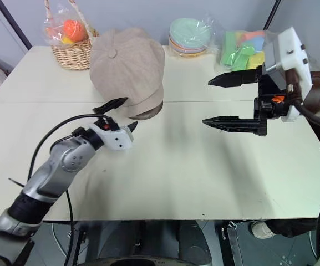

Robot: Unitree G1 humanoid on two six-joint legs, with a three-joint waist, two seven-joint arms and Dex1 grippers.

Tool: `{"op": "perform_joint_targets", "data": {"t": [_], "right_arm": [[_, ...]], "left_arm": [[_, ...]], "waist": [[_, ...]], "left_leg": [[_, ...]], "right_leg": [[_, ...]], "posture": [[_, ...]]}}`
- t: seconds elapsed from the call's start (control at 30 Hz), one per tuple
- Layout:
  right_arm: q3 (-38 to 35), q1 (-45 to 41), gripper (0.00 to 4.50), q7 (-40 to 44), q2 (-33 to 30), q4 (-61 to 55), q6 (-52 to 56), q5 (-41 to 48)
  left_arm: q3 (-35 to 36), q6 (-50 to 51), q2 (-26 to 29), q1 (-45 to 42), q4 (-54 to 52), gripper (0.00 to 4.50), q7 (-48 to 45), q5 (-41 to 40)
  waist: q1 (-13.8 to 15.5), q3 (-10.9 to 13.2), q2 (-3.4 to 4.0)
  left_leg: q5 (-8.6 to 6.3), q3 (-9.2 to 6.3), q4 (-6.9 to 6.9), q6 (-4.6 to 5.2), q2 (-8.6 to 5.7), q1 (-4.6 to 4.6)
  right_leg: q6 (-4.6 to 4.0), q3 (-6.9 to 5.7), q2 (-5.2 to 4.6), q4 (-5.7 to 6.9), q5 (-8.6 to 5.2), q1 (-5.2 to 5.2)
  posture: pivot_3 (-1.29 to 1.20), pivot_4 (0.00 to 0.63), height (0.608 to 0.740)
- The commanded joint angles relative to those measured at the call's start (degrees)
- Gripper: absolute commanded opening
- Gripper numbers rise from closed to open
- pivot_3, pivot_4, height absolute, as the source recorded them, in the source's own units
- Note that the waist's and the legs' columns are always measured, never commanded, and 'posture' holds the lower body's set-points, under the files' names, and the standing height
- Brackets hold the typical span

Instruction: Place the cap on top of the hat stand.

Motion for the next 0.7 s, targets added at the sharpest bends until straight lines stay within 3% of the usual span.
{"op": "perform_joint_targets", "data": {"t": [0.03, 0.17, 0.27, 0.43, 0.47, 0.7], "right_arm": [[-2.10, -1.37, 4.49, -1.11, -1.14, -1.31, 0.50, 2.18], [-1.93, 0.02, 4.49, -1.57, -1.24, -1.92, -1.05, 0.99], [-1.92, 0.36, 4.50, -2.17, -1.01, -2.07, -1.62, 0.94], [-1.66, 1.01, 4.50, -2.81, -0.78, -1.95, -2.97, 0.38], [-1.57, 1.06, 4.50, -2.91, -0.73, -1.87, -3.19, 0.24], [-1.12, 1.50, 4.50, -3.34, -0.46, -1.26, -4.77, -0.57]], "left_arm": [[-1.27, -3.27, -1.70, -3.14, 3.09, 4.50, 6.40, 6.76], [-1.60, -4.74, -3.56, -5.02, 6.43, 4.50, 9.98, 10.19], [-0.90, -6.12, -3.93, -5.44, 7.42, 3.16, 10.79, 10.21], [1.55, -8.94, -2.25, -5.29, 7.59, 0.41, 10.62, 8.20], [2.50, -9.91, -1.34, -5.14, 7.50, 0.07, 10.81, 7.62], [11.47, -22.61, 7.99, -4.16, 9.69, 0.07, 9.35, -4.42]], "waist": [[0.06, 0.00, 0.00], [0.11, 0.00, 0.00], [-0.02, 0.00, 0.00], [0.06, 0.00, 0.00], [0.06, 0.00, 0.00], [-0.15, 0.00, 0.01]], "left_leg": [[0.00, 0.01, 0.00, 0.00, -0.01, 0.00], [0.00, -0.01, 0.02, 0.00, -0.02, -0.03], [0.00, -0.01, 0.01, 0.00, -0.01, -0.03], [0.00, -0.02, 0.01, 0.00, 0.00, -0.03], [0.00, -0.02, 0.01, 0.00, -0.01, -0.03], [0.00, -0.02, -0.01, 0.00, 0.03, -0.02]], "right_leg": [[0.00, 0.00, -0.03, 0.00, 0.00, 0.00], [0.01, -0.01, -0.04, 0.00, 0.01, -0.02], [0.01, -0.01, -0.04, 0.01, 0.01, -0.02], [0.01, -0.01, -0.04, 0.03, 0.01, -0.05], [0.01, -0.01, -0.04, 0.03, 0.01, -0.05], [0.01, 0.00, -0.03, 0.04, 0.01, -0.10]], "posture": [[0.00, 0.150, 0.740], [0.00, 0.150, 0.740], [0.00, 0.150, 0.740], [0.00, 0.150, 0.740], [0.00, 0.150, 0.740], [0.00, 0.150, 0.740]]}}
